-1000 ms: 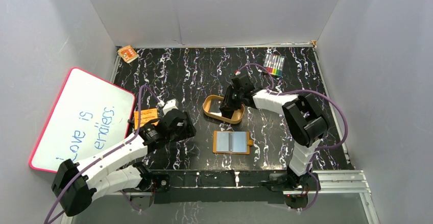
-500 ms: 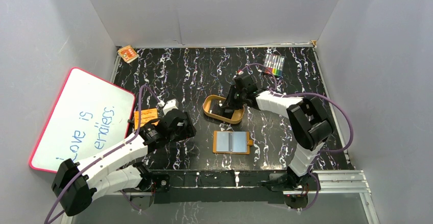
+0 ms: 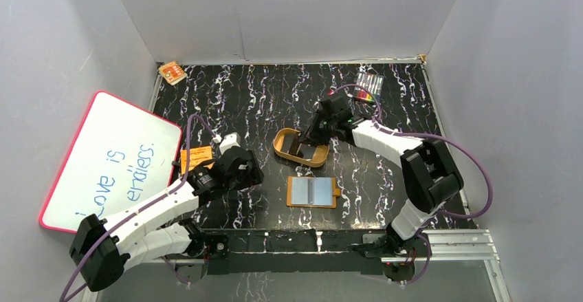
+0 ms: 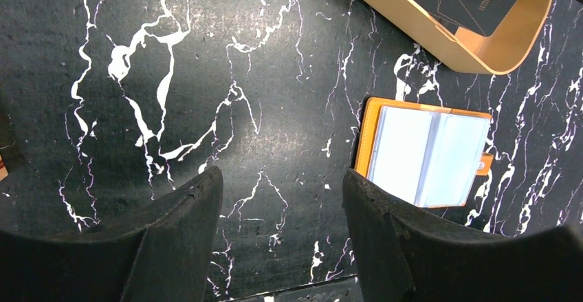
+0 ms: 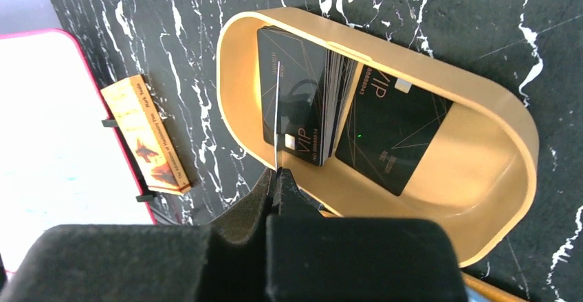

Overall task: Put the credit cards into the card holder
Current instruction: Pick up the credit card from the storage box, then insert the credit card into the card holder.

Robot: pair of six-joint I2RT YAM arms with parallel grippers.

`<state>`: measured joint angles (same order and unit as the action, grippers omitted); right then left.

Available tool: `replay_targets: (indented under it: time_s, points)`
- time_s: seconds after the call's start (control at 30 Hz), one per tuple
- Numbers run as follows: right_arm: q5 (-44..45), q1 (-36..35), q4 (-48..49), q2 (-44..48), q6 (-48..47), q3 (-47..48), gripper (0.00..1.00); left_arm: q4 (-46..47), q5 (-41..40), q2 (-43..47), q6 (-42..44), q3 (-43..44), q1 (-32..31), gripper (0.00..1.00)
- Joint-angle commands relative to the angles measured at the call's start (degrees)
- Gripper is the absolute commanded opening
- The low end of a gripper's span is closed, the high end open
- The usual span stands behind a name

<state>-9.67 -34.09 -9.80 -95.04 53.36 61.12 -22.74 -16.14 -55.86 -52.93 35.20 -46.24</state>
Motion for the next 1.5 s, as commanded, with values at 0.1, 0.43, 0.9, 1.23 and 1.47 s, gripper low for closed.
replay_targets:
  time_s: [0.1, 0.43, 0.9, 1.23, 1.47]
  points:
    - [-3.3, 1.0, -4.3, 4.3, 7.2, 2.8, 0.0, -0.3, -3.0, 1.5, 0.5, 3.4, 0.0, 0.62]
    - [-13.0, 6.6, -2.8, 13.2, 18.2, -4.0, 0.0, -3.3, -6.4, 4.1, -1.1, 6.8, 0.1, 0.61]
    - [-27.8, 8.3, -10.0, 19.2, -3.3, -1.8, 0.0, -3.9, -6.9, 11.5, -1.7, 7.1, 0.1, 0.61]
    - [-25.2, 7.9, -11.8, 35.0, -29.1, -25.7, 0.0, 25.3, 15.3, 15.4, -1.6, -11.3, 0.1, 0.73]
    - [-31.5, 8.0, 3.4, 25.3, -17.8, -31.8, 0.0, 34.1, 25.8, -6.8, 1.1, -7.1, 0.1, 0.7]
